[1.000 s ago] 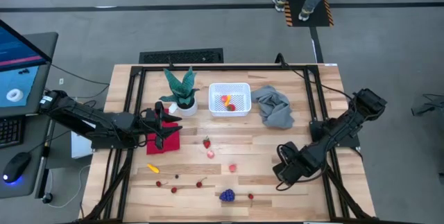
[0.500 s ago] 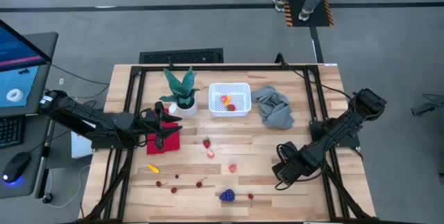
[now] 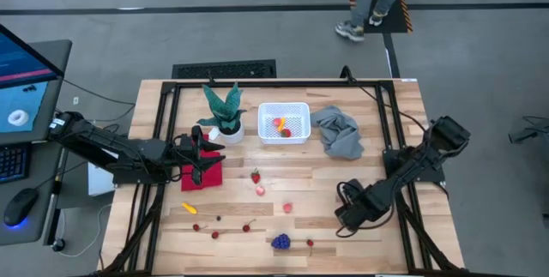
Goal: Pick and placing Produce into tupperware
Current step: Put the pink peach into the white bin
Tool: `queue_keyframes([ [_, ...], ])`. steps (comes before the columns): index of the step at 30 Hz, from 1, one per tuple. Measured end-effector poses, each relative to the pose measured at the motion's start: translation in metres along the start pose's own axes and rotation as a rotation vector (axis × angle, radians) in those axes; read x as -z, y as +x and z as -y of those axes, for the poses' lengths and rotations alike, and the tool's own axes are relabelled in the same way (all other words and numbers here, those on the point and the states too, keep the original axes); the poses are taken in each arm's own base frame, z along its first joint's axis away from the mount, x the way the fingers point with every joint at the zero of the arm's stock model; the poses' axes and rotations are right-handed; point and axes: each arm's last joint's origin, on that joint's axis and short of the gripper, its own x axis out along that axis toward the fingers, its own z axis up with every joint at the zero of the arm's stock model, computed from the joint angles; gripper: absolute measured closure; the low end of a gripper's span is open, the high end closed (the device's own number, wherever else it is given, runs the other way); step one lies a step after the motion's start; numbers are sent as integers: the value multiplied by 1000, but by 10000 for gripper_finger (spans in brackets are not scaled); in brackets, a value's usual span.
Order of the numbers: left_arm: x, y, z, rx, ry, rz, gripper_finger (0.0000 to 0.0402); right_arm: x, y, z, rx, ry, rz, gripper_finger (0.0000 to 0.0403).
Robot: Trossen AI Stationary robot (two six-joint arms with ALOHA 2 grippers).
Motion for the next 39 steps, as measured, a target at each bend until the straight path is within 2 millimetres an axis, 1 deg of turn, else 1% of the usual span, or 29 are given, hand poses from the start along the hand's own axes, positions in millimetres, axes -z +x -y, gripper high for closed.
queue_keyframes([
  [4, 0, 0, 0, 0, 0, 1, 246, -2, 1, -1, 1, -16, -4, 199],
  [11, 0, 0, 0, 0, 0, 0, 246, -5, -6, 2, -32, -28, 29, 264],
  [13, 0, 0, 0, 0, 0, 1, 246, -5, -10, 3, -41, -35, 47, 276],
  [16, 0, 0, 0, 0, 0, 1, 246, -8, -14, 5, -62, -43, 77, 278],
  [21, 0, 0, 0, 1, -1, 4, 246, -20, -25, 6, -118, -74, 167, 258],
  [25, 0, 0, 0, 1, -1, 4, 246, -32, -39, 5, -208, -110, 290, 253],
  [30, 0, 0, 0, 1, 0, 4, 246, -45, -63, 5, -355, -192, 438, 264],
  [34, 0, 0, 0, 1, 0, 4, 246, -51, -87, 12, -445, -257, 588, 267],
  [39, 0, 0, 0, 1, 0, 4, 246, -59, -120, 27, -524, -325, 834, 263],
])
